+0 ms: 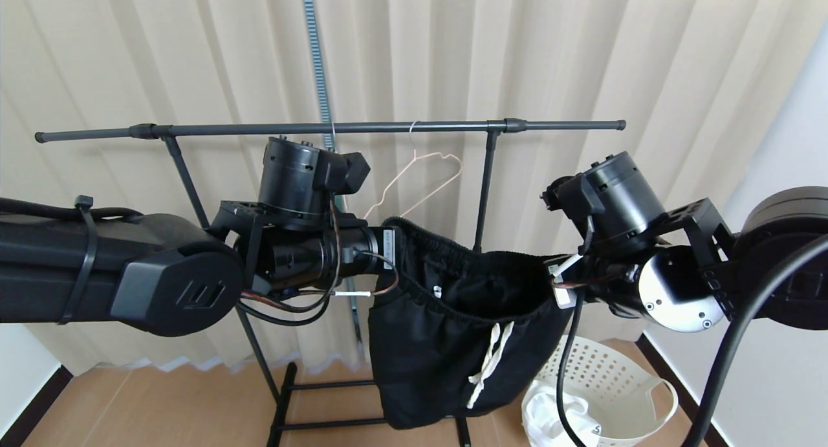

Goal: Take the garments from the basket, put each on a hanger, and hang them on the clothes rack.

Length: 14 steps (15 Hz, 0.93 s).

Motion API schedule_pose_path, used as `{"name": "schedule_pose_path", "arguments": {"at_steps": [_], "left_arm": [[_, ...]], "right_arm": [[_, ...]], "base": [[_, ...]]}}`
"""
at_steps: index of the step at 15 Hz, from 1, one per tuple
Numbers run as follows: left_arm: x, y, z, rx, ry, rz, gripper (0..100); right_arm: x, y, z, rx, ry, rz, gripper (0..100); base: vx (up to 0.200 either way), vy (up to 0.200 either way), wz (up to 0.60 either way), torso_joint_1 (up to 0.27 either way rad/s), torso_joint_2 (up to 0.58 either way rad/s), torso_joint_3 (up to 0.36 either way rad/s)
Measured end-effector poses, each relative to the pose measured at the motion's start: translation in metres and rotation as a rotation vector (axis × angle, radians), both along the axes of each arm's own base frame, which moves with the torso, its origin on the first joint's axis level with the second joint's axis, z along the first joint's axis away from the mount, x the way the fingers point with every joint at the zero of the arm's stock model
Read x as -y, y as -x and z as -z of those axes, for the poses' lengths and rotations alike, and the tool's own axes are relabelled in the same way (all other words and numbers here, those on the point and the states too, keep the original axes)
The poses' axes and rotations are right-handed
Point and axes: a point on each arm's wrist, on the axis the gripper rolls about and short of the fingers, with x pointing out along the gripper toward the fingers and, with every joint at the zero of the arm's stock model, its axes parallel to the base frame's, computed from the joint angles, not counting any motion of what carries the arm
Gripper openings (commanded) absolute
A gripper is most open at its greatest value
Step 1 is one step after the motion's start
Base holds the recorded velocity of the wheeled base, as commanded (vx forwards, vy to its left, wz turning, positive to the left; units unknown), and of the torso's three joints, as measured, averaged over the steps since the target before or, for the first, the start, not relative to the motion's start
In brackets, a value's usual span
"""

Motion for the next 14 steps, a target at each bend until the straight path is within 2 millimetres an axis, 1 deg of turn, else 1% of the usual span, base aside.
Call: {"name": "schedule_pose_path", "arguments": {"at_steps": [2,6,7,9,11,14], "left_arm": [[0.005,-0.002,-0.010,0.034,0.015,0.012,0],[0.017,-0.005,-0.027,0.083,0.050,0.034,0],[0.022,-0.004,-0.030,0.093,0.059,0.045,0],[0.028,-0.003,-0.034,0.106,0.069,0.058,0],[0.033,-0.002,-0.037,0.115,0.077,0.072,0],[0.035,-0.001,-0.038,0.119,0.078,0.070,0]], "right_arm": [[0.001,0.007,0.007,-0.031,0.045,-0.036,0],[0.002,0.014,0.021,-0.072,0.104,-0.099,0],[0.001,0.016,0.028,-0.080,0.127,-0.136,100],[0.000,0.018,0.035,-0.090,0.133,-0.186,100],[-0.003,0.023,0.046,-0.094,0.117,-0.294,100],[-0.003,0.029,0.059,-0.110,0.050,-0.474,100]], "base": [[0.000,0.000,0.00,0.000,0.00,0.000],[0.000,0.000,0.00,0.000,0.00,0.000],[0.000,0.000,0.00,0.000,0.00,0.000],[0.000,0.000,0.00,0.000,0.00,0.000],[0.000,0.000,0.00,0.000,0.00,0.000],[0.000,0.000,0.00,0.000,0.00,0.000]]}}
